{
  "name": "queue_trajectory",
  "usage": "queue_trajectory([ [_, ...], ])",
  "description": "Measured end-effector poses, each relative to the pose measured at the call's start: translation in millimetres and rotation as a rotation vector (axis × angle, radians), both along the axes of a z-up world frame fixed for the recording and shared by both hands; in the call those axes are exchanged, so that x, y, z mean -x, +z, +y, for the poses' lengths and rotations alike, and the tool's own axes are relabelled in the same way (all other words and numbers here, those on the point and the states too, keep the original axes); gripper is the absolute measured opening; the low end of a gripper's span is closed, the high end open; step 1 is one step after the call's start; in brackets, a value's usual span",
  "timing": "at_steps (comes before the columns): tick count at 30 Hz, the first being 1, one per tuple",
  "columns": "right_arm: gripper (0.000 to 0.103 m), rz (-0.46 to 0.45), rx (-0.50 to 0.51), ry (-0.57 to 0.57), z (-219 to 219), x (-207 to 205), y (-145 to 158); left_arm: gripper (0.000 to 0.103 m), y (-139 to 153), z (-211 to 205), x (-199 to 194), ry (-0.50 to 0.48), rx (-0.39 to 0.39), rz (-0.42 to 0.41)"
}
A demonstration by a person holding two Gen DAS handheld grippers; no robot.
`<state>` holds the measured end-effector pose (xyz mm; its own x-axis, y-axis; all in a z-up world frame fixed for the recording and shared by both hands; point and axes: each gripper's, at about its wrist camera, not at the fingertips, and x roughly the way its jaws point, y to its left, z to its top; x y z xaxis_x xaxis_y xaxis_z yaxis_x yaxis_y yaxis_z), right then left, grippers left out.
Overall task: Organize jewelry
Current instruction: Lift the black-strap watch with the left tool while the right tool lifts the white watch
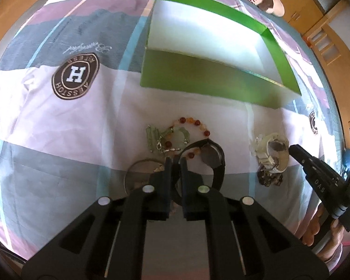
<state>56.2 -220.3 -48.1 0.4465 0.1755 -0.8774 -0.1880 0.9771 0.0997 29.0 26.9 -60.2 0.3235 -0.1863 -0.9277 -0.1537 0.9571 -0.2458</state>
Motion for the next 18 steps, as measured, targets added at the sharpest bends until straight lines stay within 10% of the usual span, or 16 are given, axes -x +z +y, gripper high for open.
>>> queue_trajectory([
  [7,0.029,0.039,-0.043,-0.019,-5.5,-3.9,-1.6,0.028,-7.8,-5.6,-1.6,-0.024,0.004,0.034],
  [18,0.029,0.088,0.025,0.003,6.6,-7.8,-24.1,0.035,-19.4,-22.8,-0.8,-0.091,-0.044,0.086],
])
